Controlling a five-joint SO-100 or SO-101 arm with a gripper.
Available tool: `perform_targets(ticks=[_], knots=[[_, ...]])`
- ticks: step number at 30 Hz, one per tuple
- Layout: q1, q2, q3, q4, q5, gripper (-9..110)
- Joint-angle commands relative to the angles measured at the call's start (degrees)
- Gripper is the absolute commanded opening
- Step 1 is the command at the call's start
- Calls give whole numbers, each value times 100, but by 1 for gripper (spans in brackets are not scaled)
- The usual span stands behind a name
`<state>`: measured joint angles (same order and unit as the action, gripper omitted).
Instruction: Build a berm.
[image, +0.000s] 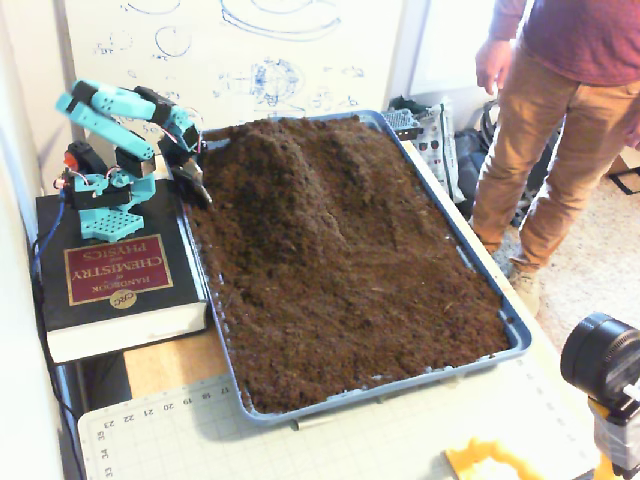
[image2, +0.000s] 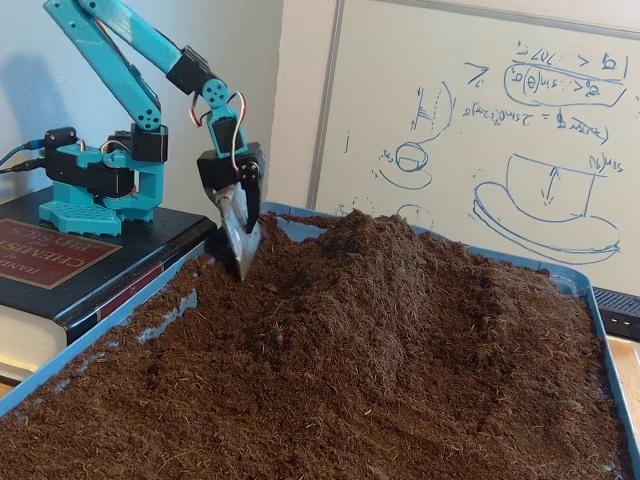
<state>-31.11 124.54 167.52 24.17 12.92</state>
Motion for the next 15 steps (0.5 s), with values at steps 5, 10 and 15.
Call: perform_targets(ticks=[5,10,15], knots=[[-18,-967,-193,-1301,62,0],[-9,-1090,-211,-1670,62,0],[35,-1248,-633,-1696,62,0]])
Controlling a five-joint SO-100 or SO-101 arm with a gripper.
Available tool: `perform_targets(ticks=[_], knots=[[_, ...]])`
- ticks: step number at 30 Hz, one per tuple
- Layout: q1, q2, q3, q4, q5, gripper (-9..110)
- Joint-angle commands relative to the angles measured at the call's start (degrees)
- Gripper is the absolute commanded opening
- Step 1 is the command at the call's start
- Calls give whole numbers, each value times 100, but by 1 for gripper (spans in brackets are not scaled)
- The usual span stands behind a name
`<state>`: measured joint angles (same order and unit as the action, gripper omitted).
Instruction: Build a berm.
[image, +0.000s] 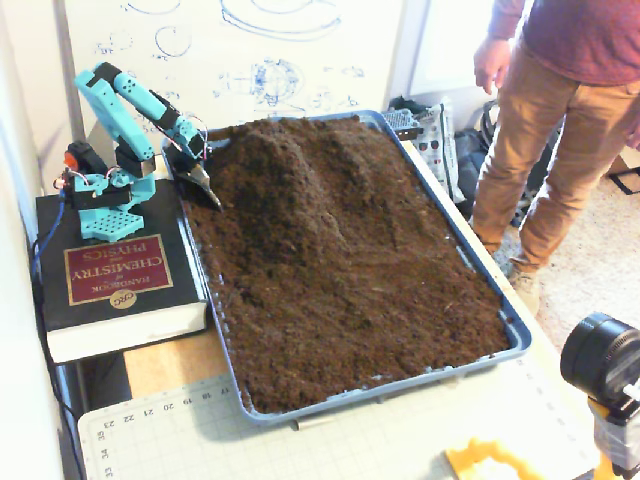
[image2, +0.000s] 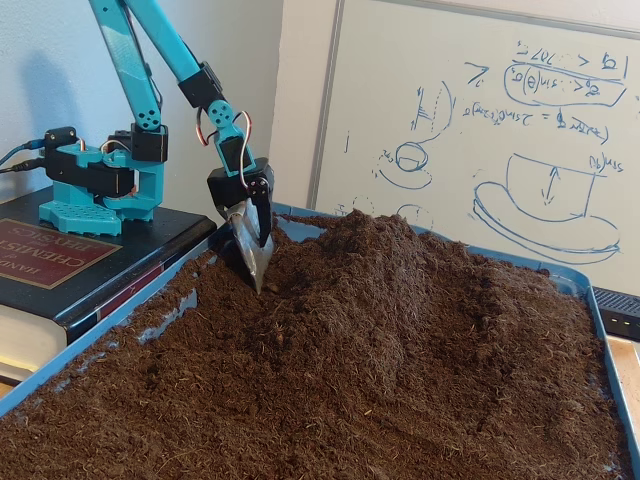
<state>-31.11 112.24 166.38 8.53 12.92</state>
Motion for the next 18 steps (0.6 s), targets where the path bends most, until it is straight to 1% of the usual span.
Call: perform_targets(ticks=[1,10,18], knots=[[44,-97,-606,-158,62,0],[571,-958,-1485,-158,18,0],[668,-1063,-2188,-167,70,0]])
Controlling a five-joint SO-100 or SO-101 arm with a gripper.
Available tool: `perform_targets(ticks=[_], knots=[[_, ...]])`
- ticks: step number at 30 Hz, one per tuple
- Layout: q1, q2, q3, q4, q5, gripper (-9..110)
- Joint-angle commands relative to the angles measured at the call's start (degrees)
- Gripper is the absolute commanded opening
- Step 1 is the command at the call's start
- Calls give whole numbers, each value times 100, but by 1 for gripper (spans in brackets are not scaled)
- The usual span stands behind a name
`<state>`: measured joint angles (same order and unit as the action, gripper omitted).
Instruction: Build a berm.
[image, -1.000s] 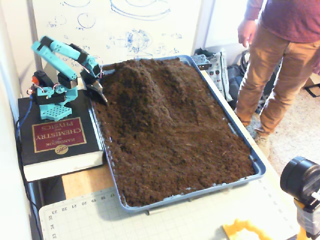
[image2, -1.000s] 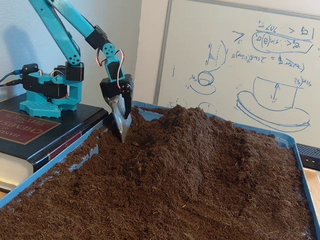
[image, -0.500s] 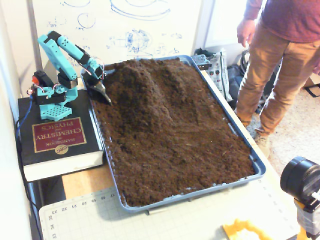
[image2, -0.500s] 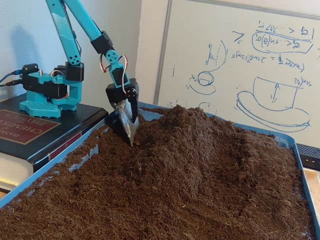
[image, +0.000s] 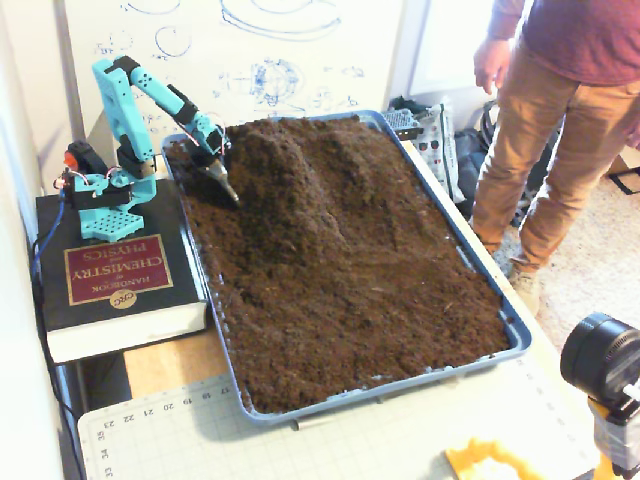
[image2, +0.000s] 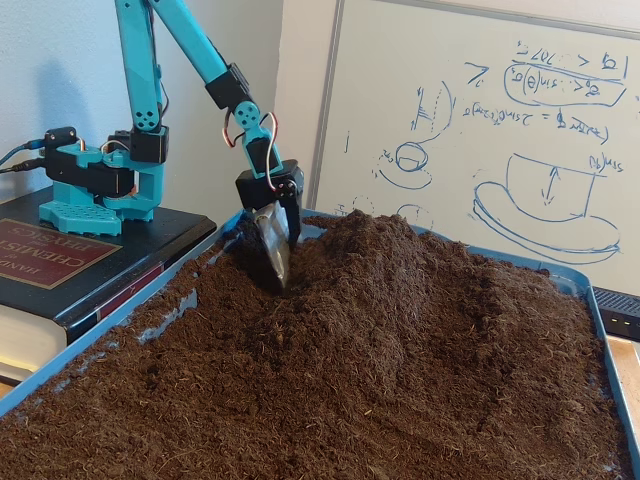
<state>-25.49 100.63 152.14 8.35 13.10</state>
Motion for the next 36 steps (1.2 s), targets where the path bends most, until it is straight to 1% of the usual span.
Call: perform_targets(ticks=[1,13,31,36], knots=[[114,105,-853,-149,53,0],[457,642,-1020,-149,53,0],[396,2083,-940,-62,62,0],[396,2786,-510,-62,422,0]])
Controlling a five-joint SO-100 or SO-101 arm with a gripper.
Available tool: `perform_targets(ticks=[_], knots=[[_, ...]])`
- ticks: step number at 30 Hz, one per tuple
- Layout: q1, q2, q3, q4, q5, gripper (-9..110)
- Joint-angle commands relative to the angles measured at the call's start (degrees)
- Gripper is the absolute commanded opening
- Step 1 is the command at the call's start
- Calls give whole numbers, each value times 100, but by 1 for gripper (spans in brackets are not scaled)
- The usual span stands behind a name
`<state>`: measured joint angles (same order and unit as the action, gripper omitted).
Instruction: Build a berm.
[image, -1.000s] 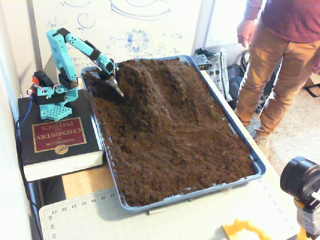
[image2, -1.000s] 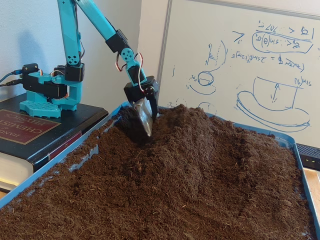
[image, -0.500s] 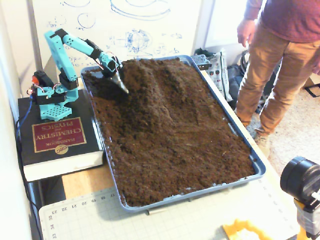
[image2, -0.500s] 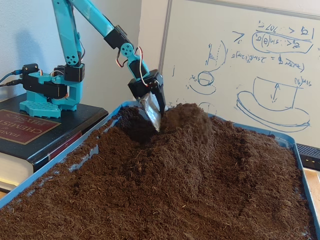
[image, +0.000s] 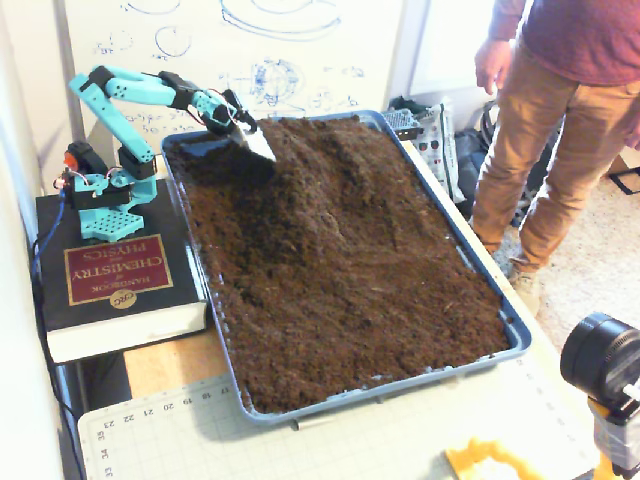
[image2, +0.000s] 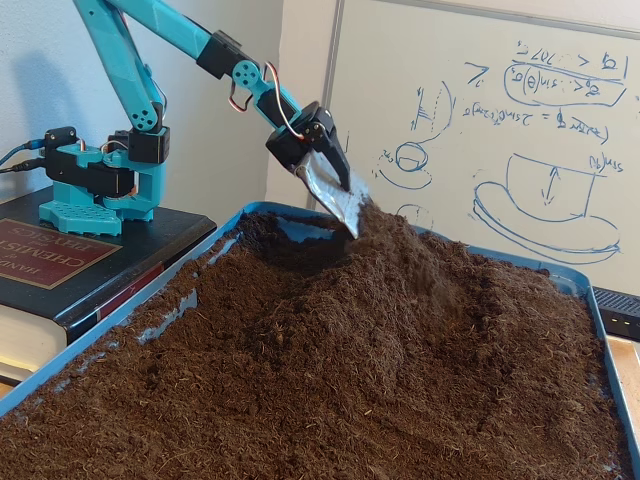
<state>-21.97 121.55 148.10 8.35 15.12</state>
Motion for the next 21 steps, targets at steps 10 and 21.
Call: perform_targets(ticks=[10,21], knots=[[-35,1837,686,-53,589,0],[475,2074,2197,-44,-1213,0]])
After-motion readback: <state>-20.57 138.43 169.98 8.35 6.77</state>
